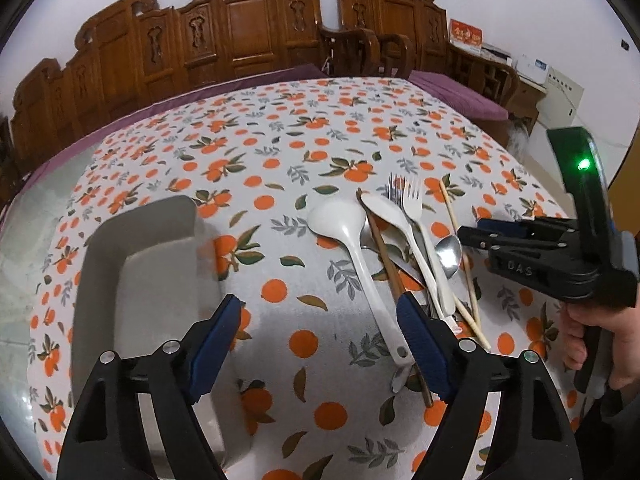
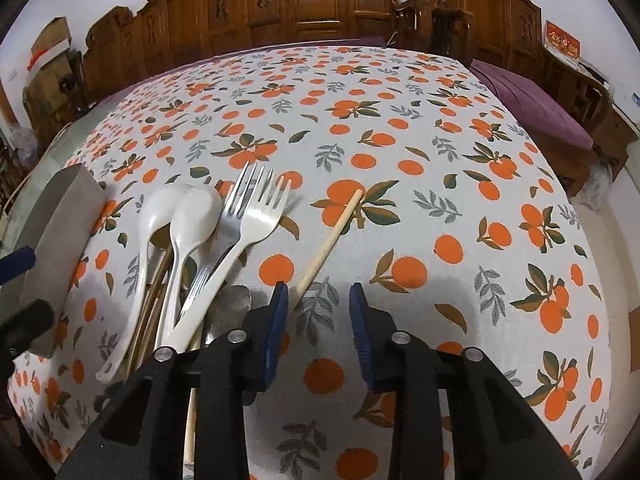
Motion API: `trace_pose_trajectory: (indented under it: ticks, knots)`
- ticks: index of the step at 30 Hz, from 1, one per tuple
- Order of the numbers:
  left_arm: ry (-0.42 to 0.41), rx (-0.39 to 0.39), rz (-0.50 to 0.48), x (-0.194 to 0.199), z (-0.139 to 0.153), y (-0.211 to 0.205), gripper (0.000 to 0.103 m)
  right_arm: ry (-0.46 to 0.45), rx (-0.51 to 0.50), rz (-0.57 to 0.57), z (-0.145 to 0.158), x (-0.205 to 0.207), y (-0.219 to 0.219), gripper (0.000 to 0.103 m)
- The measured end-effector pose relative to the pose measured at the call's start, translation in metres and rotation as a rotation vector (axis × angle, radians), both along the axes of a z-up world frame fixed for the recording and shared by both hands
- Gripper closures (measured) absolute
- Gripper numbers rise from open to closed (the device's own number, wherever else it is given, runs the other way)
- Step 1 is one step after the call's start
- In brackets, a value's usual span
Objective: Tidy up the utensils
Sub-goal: 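Grasp a wooden chopstick with the right tool while the left tool moves toward the white plastic spoon, then grasp the white plastic spoon with the left tool while the right tool holds the chopstick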
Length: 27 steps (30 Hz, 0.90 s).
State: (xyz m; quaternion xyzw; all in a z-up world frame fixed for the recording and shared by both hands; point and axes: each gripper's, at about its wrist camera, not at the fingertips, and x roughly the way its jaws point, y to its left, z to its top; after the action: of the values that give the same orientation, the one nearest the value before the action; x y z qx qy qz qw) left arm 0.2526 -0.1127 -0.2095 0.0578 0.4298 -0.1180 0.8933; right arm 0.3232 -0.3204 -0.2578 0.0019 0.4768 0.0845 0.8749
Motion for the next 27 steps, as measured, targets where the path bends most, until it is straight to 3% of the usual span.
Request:
trace_pose_trajectory:
  ticks: [3,7,8,10,15,27]
  knots:
    - [0.006,0.013,0.007,0.003,-0.007,-0.003,0.026,0.007,0.040,-0.004,0.000,0.003,0.001,0.069]
    - [0.020,0.016,0.027,0.007,-0.013,-0.004,0.026,0.005,-0.021,0.021,-0.002,0.005,0.015,0.069]
    - [0.021,0.018,0.028,0.007,-0.014,-0.005,0.027,0.008,-0.024,0.019,-0.002,0.005,0.015,0.072]
    - [0.025,0.022,0.029,0.009,-0.015,-0.006,0.030,0.011,-0.053,0.008,-0.002,0.005,0.012,0.088]
    - [0.036,0.014,0.017,0.016,-0.018,-0.014,0.035,0.019,-0.044,-0.008,-0.002,0.004,-0.003,0.097]
    - [0.101,-0.005,0.003,0.051,-0.039,-0.035,0.061,0.005,-0.016,-0.032,0.002,0.003,-0.016,0.097]
